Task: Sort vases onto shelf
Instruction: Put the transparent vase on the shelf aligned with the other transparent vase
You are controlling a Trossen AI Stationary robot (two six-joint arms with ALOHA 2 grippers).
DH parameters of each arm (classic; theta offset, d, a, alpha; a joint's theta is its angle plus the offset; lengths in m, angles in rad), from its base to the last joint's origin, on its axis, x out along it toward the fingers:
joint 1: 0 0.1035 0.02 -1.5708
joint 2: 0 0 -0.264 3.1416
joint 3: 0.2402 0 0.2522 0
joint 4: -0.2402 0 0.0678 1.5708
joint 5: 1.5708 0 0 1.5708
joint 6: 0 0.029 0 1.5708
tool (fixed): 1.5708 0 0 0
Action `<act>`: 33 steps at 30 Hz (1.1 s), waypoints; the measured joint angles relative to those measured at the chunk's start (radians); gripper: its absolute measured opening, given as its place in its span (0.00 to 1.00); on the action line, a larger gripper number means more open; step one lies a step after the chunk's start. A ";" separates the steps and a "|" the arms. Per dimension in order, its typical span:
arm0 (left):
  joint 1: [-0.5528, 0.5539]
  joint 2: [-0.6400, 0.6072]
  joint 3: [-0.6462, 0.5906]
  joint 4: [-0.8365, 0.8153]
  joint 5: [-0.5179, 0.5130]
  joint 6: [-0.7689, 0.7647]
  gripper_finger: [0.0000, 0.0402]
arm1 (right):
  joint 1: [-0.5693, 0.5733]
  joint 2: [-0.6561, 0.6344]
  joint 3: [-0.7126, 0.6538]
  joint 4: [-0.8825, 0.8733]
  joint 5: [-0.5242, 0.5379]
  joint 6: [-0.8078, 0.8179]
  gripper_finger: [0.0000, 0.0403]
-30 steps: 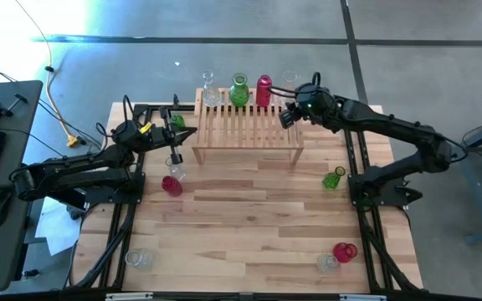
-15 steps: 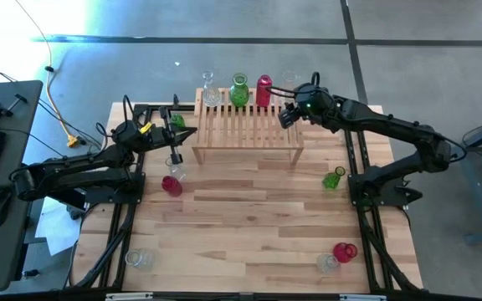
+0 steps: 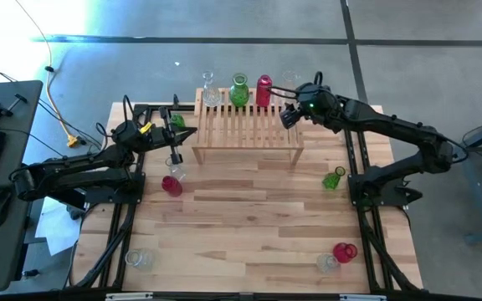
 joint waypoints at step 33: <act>0.000 0.000 0.000 -0.019 0.000 0.000 0.00 | 0.128 -0.260 -0.334 0.116 -0.093 -0.232 0.09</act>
